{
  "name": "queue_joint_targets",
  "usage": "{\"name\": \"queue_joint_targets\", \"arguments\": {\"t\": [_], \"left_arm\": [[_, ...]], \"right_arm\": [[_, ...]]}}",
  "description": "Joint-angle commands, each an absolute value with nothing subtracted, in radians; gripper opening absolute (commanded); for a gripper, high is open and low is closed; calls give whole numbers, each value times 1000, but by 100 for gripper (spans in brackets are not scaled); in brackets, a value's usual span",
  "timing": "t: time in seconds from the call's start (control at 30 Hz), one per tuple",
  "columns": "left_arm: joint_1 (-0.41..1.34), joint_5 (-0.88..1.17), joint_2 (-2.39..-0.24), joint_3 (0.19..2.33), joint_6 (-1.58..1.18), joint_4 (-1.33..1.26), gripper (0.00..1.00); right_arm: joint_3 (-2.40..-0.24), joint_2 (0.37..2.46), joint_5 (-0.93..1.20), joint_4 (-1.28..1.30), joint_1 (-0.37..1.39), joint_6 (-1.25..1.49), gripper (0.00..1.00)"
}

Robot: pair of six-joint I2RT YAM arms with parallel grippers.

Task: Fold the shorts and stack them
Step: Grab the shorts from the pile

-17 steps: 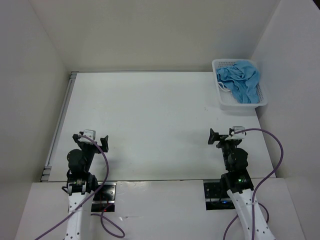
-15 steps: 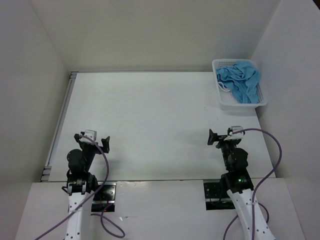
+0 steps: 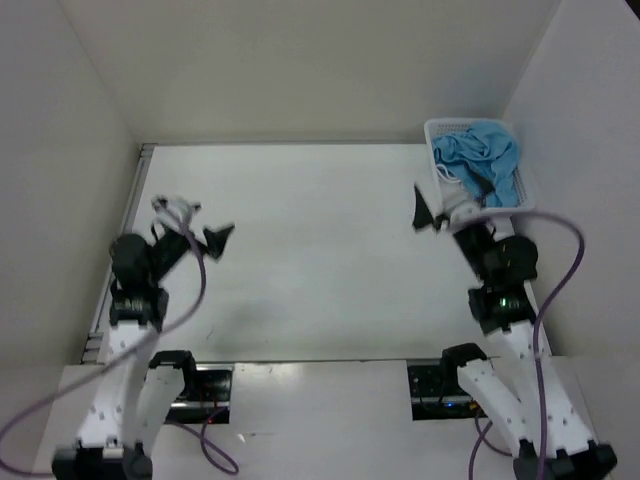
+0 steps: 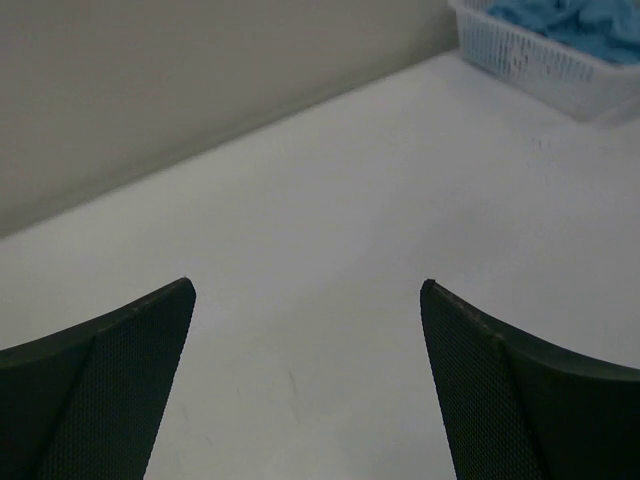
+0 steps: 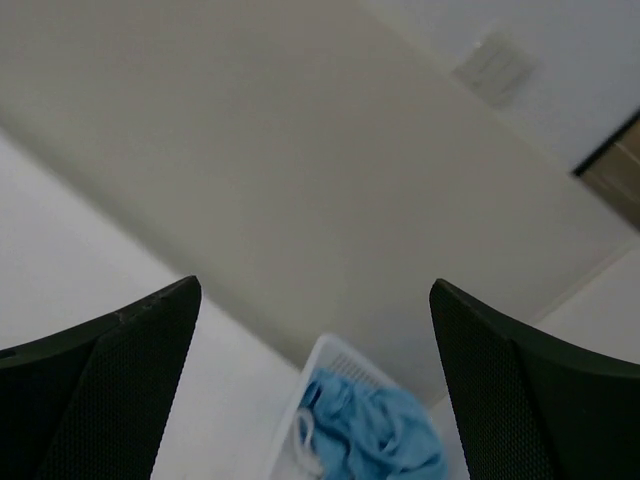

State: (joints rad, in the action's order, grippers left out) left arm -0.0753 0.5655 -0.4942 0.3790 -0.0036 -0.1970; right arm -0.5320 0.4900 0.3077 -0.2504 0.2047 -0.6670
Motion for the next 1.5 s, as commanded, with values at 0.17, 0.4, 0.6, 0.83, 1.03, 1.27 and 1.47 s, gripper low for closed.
{"name": "queue_joint_targets", "arguments": {"t": [0.17, 0.4, 0.6, 0.83, 1.03, 1.27, 1.47], "left_arm": [[58, 427, -1260, 1026, 0, 5, 100], [135, 328, -1653, 1282, 0, 111, 100], [183, 293, -1793, 1356, 0, 123, 100], [230, 241, -1858, 1385, 0, 132, 100], [273, 190, -1867, 1416, 0, 141, 100], [282, 190, -1853, 1425, 0, 150, 100], [282, 190, -1775, 1404, 0, 140, 100]], "right_arm": [[-1247, 1326, -37, -28, 82, -338, 100], [-1705, 1868, -161, 116, -61, 136, 91], [-2147, 2308, -382, 385, -127, 281, 88], [-2288, 2508, -354, 419, -137, 261, 92], [-2338, 2580, -324, 500, -146, 298, 69], [-2365, 2553, -324, 509, -156, 292, 0], [-2447, 2425, -313, 497, -147, 236, 0]]}}
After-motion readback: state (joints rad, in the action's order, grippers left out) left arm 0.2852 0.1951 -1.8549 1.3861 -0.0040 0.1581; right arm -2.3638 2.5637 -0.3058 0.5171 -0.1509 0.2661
